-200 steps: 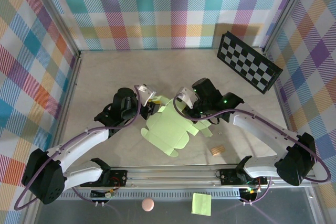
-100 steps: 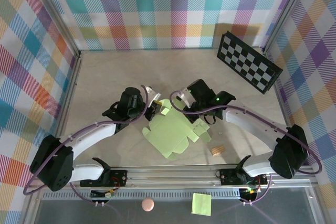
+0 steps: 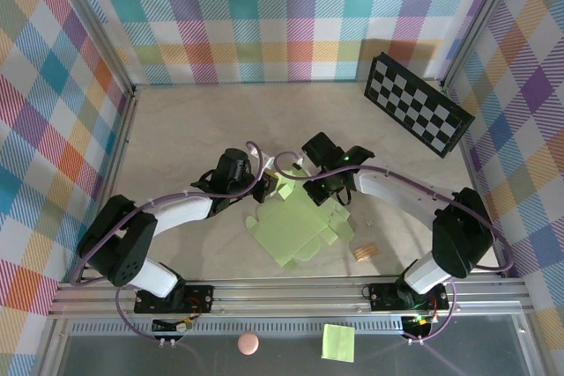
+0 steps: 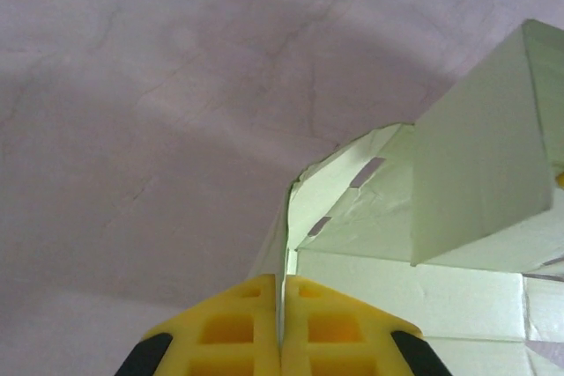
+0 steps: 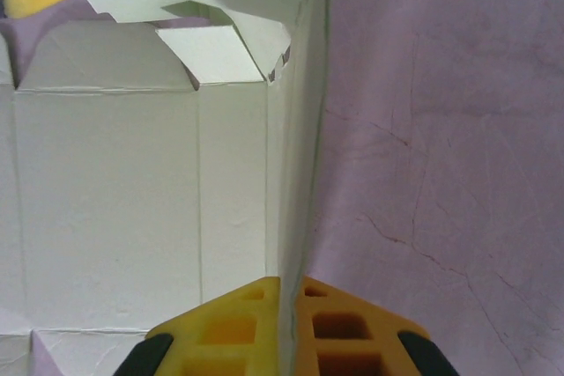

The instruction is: Fold the paper box

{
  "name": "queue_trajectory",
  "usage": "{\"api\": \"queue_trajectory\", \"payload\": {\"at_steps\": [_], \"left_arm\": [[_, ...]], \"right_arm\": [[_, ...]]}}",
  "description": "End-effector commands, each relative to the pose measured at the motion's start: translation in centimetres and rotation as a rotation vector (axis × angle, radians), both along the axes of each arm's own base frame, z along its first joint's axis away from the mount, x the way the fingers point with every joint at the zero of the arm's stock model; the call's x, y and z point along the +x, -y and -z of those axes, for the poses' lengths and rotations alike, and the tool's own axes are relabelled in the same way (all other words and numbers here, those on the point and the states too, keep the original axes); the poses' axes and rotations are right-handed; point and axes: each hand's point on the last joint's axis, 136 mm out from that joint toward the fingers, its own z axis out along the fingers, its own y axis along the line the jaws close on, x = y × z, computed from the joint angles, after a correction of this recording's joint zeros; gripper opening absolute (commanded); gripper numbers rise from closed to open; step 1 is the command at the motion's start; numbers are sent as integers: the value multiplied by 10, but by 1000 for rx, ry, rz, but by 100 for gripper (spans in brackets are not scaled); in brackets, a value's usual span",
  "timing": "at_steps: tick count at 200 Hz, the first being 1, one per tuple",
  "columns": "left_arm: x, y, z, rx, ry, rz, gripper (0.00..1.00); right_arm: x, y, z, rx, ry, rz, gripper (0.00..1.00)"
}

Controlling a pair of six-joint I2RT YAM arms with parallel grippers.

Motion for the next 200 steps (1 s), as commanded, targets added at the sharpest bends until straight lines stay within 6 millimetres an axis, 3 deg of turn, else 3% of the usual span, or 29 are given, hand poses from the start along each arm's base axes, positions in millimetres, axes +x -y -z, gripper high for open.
{"api": "queue_trajectory", "payload": {"at_steps": [1, 64, 98, 149, 200], "left_arm": [[-9, 11, 9, -52, -38, 37, 3], [-22, 17, 32, -54, -94, 73, 3], [-34, 24, 26, -60, -73, 112, 3], [-43, 13, 21, -18, -54, 87, 4], [-36, 16, 28, 6, -55, 83, 4]], "right_arm": [[10, -13, -11, 34, 35, -4, 0], [8, -11, -3, 11, 14, 5, 0], [7, -10, -5, 11, 26, 11, 0], [19, -3, -13, 6, 106, 80, 0], [28, -14, -10, 30, 141, 114, 0]]}}
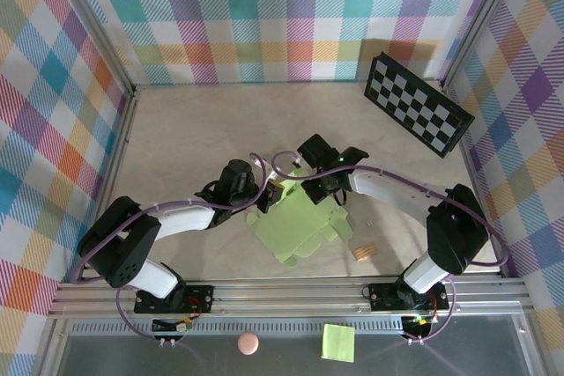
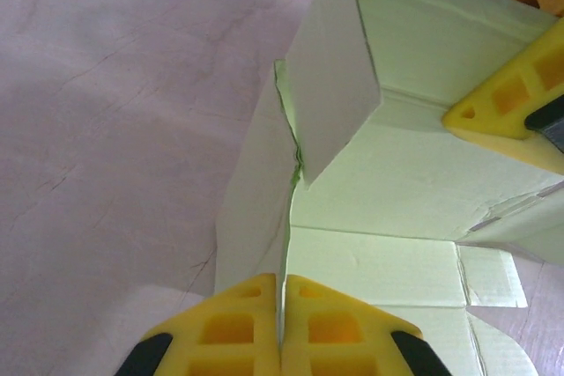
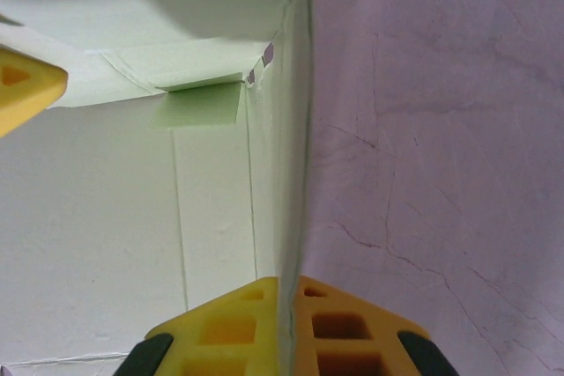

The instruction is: Fold the paper box

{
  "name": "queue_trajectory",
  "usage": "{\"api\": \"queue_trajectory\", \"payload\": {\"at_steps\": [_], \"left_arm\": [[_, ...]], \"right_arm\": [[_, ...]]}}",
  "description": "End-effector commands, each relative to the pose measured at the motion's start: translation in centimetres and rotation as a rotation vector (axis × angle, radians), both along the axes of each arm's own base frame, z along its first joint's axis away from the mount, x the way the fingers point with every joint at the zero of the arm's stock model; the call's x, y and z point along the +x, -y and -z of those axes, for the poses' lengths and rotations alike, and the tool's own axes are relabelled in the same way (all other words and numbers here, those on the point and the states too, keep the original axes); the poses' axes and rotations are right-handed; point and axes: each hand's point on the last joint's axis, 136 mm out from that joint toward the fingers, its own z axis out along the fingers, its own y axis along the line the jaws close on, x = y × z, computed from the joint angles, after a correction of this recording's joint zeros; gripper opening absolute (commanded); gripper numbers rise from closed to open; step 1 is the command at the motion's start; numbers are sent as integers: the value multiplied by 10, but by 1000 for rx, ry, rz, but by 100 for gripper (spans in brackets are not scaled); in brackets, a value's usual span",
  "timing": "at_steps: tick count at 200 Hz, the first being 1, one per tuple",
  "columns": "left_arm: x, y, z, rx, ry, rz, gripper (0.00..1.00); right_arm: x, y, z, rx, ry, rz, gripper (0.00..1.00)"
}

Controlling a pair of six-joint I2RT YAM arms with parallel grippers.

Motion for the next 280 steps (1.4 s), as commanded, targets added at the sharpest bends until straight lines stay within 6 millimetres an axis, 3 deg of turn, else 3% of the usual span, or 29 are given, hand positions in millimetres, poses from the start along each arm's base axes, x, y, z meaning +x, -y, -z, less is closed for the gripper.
{"api": "queue_trajectory", "payload": {"at_steps": [1, 29, 75, 149, 224, 280], "left_arm": [[-10, 0, 23, 55, -63, 28, 4], [-7, -1, 34, 77, -75, 11, 4], [-2, -20, 48, 163, -47, -57, 5], [-12, -18, 64, 164, -88, -22, 4], [-17, -22, 71, 171, -89, -22, 4], [-16, -21, 69, 168, -85, -24, 4]], "right_arm": [[16, -15, -14, 64, 92, 32, 0], [15, -12, -9, 2, 112, 25, 0], [10, -12, -16, 1, 120, 1, 0], [4, -12, -22, -1, 102, -15, 8], [3, -18, -58, 81, 137, -17, 27], [8, -16, -85, 144, 198, -3, 27]]}}
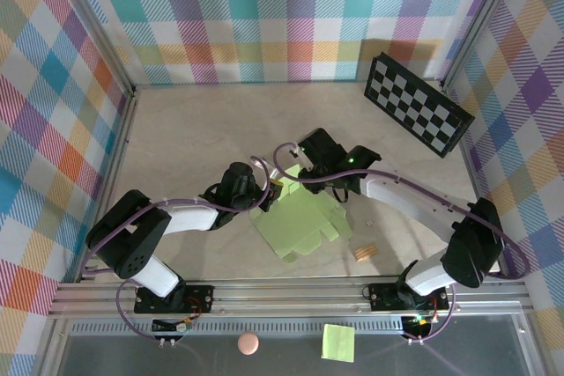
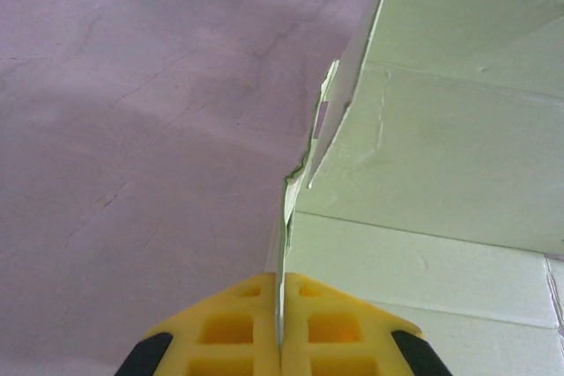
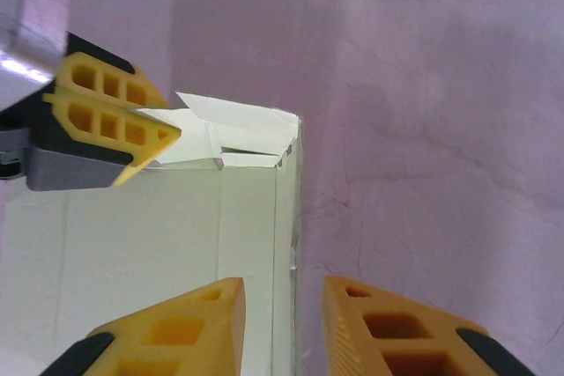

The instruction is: Fold the paper box

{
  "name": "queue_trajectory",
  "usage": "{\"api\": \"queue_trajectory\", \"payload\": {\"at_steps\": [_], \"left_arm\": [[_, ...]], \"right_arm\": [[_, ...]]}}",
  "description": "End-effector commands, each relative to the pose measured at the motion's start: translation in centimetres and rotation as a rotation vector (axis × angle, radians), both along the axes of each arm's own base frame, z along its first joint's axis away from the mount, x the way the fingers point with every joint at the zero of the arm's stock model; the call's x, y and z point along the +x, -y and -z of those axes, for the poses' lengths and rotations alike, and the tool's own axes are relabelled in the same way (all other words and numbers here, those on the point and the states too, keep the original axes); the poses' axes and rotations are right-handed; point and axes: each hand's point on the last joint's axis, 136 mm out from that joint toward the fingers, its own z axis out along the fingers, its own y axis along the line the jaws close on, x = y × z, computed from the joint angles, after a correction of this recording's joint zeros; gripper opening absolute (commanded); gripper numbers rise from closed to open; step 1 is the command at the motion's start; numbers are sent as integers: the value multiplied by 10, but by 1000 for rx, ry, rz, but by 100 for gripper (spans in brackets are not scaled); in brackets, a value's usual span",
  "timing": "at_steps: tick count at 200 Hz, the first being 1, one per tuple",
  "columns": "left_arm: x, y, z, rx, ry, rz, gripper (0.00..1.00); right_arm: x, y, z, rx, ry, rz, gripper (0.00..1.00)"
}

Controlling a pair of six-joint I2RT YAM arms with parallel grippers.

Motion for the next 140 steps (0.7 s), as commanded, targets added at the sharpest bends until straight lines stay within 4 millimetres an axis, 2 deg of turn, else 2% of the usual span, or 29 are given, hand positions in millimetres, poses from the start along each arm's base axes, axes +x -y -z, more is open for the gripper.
{"api": "queue_trajectory", "payload": {"at_steps": [1, 21, 71, 114, 140], "left_arm": [[-34, -17, 57, 132, -178, 22, 4], [-34, -17, 57, 134, -179, 21, 4], [-34, -17, 56, 134, -177, 18, 4], [-33, -16, 56, 133, -184, 14, 4], [-33, -17, 57, 134, -188, 13, 4]], "right_arm": [[4, -2, -21, 54, 33, 6, 27], [12, 8, -19, 74, 10, 41, 23], [13, 27, 7, 140, -148, 80, 19], [-5, 12, 20, 238, -290, 27, 22], [-7, 9, 30, 241, -330, 29, 22]]}}
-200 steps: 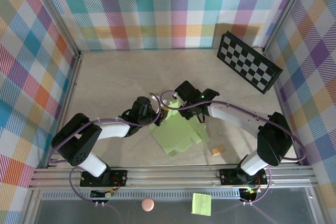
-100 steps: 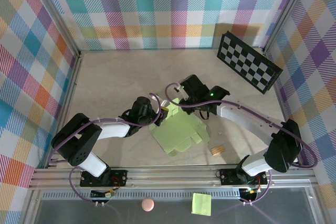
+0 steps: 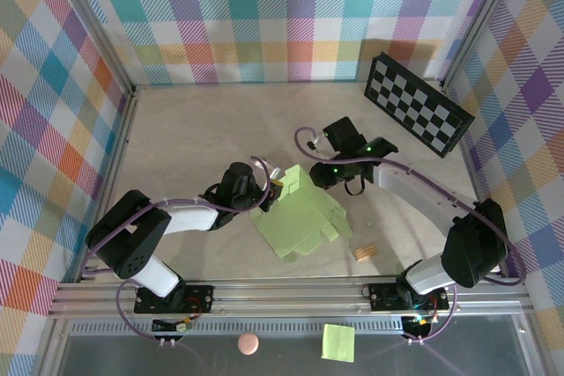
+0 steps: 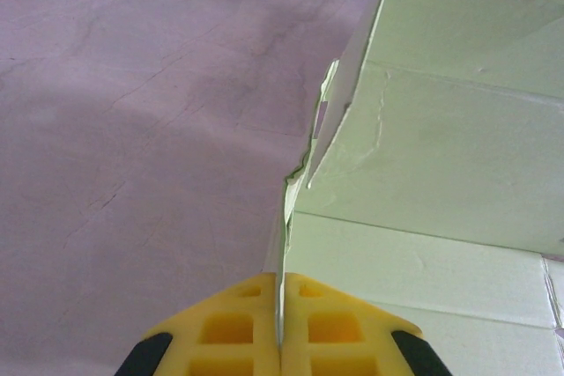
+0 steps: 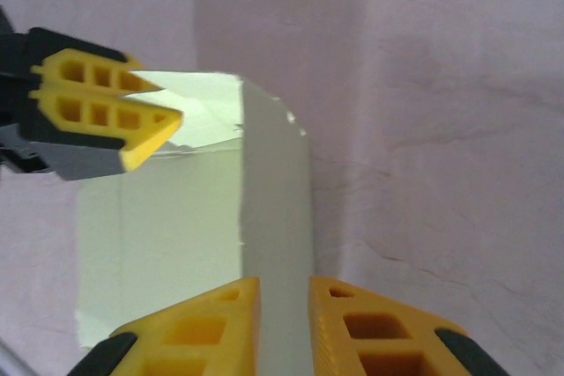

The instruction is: Fold the paper box

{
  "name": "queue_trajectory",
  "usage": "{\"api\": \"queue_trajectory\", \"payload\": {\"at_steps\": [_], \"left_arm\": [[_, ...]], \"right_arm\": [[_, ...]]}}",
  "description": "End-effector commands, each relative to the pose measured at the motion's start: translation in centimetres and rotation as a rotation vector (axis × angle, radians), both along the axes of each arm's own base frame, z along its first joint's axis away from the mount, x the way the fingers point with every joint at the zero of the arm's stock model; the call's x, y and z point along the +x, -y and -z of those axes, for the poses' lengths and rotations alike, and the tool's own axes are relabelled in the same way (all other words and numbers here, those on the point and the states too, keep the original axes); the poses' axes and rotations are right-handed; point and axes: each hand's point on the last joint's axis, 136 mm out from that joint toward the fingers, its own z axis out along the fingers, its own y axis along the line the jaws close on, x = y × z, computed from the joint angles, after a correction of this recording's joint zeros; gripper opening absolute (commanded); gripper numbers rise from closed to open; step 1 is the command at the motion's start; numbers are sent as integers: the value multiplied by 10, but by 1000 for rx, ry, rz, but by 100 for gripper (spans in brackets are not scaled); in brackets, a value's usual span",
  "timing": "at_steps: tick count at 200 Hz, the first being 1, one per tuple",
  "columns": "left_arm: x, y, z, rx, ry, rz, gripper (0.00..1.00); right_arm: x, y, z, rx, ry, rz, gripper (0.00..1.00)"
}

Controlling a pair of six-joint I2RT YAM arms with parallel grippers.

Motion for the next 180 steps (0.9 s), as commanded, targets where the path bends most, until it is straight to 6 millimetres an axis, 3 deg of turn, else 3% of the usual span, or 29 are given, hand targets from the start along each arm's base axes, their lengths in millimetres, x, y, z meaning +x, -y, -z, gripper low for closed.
{"api": "queue_trajectory", "payload": {"at_steps": [1, 50, 123, 180], "left_arm": [[-33, -17, 57, 133, -187, 12, 4], [-33, -18, 57, 136, -192, 9, 4], [-33, -18, 57, 135, -191, 7, 4], [-33, -18, 57, 137, -191, 7, 4]], "right_arm": [[-11, -10, 12, 46, -90, -21, 22], [-14, -17, 23, 63, -137, -34, 22], [-7, -2, 46, -44, -134, 7, 39], [-6, 1, 57, -73, -149, 17, 45]]}}
